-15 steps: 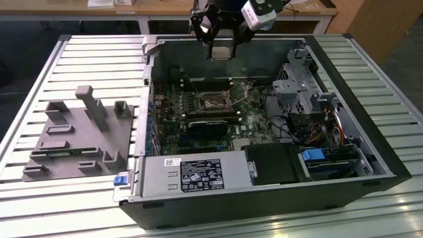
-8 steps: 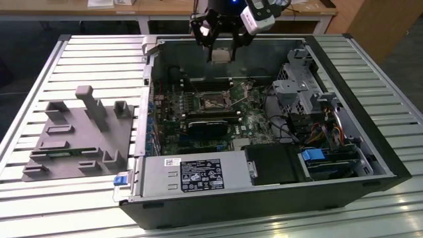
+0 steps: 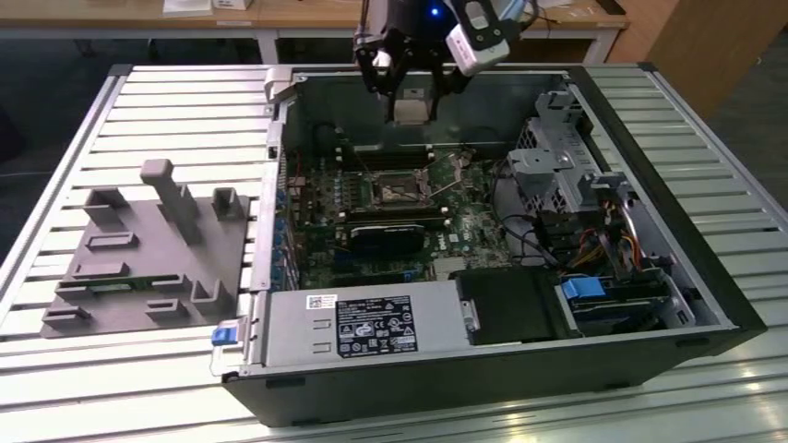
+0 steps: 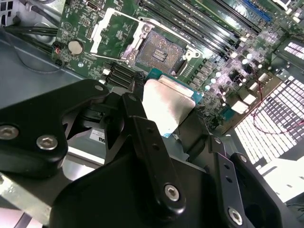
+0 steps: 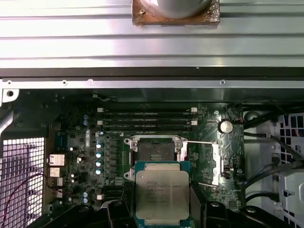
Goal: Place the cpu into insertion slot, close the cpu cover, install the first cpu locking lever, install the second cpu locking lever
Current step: 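Place the cpu into insertion slot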
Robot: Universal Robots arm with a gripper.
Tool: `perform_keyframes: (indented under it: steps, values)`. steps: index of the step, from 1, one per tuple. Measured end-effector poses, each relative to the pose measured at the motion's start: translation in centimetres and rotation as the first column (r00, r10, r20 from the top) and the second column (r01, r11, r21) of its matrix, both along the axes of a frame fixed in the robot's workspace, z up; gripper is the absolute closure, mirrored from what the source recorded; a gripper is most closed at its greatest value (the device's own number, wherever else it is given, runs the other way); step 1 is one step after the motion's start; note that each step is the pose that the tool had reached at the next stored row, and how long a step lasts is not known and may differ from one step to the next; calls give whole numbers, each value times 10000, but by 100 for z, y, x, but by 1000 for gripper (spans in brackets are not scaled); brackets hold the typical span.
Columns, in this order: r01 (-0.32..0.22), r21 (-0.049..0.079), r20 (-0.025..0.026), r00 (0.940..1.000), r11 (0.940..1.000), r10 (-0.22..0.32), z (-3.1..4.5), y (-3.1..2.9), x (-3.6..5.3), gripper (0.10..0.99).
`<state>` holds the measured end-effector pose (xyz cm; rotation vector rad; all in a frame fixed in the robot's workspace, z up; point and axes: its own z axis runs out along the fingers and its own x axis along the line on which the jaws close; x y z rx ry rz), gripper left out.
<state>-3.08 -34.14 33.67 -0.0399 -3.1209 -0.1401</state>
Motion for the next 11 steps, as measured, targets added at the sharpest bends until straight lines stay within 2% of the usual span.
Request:
perform_keyframes:
  steps: [11]
  values:
    - [1, 0, 1, 10000, 10000, -1, -177, 0, 0, 545]
